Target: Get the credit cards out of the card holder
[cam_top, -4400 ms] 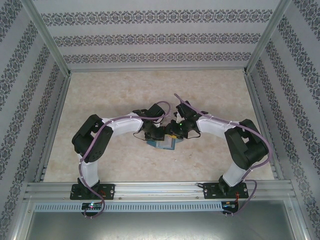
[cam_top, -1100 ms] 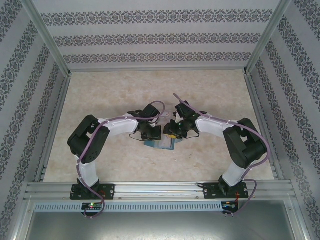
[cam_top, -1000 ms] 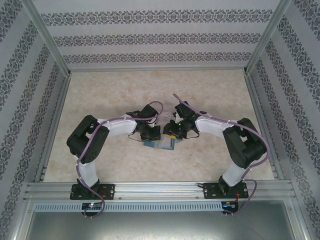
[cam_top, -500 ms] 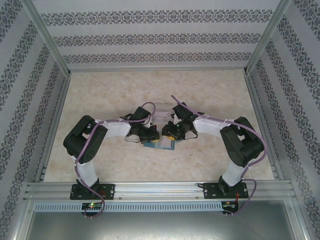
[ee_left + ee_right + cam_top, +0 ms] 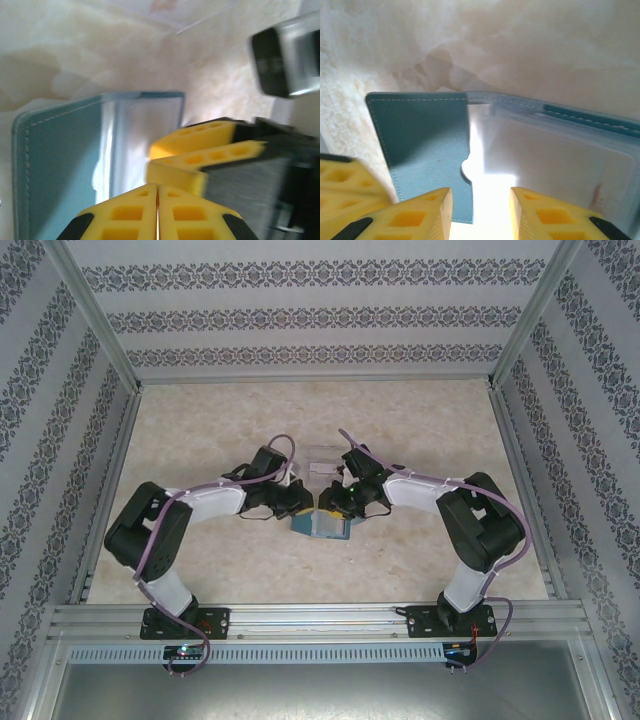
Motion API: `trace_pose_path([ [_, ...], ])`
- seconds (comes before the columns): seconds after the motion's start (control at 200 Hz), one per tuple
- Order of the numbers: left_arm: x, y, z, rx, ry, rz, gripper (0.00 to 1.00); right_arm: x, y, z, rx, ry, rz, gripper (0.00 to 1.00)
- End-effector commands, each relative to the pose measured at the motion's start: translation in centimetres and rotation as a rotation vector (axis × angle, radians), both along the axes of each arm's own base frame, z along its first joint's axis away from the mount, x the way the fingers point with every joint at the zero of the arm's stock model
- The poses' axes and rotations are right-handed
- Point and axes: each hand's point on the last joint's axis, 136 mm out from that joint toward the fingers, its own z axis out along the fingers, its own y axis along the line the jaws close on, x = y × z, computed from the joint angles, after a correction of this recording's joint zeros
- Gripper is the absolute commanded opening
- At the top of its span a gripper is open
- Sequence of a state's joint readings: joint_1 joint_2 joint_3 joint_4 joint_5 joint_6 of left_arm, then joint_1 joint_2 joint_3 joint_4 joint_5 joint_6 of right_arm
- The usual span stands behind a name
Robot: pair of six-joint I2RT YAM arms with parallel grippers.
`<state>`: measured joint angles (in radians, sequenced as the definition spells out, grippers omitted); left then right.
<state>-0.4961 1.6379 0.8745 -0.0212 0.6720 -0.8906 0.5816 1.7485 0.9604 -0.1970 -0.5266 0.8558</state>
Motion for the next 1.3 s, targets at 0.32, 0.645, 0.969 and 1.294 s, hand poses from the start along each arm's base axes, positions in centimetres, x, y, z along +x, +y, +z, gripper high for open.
trace_pose_path([
  [0.32,-0.8,1.5,2.3,0.088,-0.029,-0.027,0.08,0.7,0.9,1.2,0.010,-0.030,-0.003,0.35],
  [0.645,-1.5,-3.9,-1.1,0.154,0.020,-0.152,0.08,1.1,-4.9,2.5,-0.019,-0.076,-0.154,0.35],
  [0.969,-1.4,-3.8,-5.3,0.293,0.061,-0.188,0.08,0.0,-5.8,1.8,-0.022,-0.047,-0.154,0.36],
  [1.294,-1.8,-1.8,-6.3,0.380,0.063,-0.186,0.06,-1.0,-3.1,0.5,-0.012,0.003,-0.047,0.38],
])
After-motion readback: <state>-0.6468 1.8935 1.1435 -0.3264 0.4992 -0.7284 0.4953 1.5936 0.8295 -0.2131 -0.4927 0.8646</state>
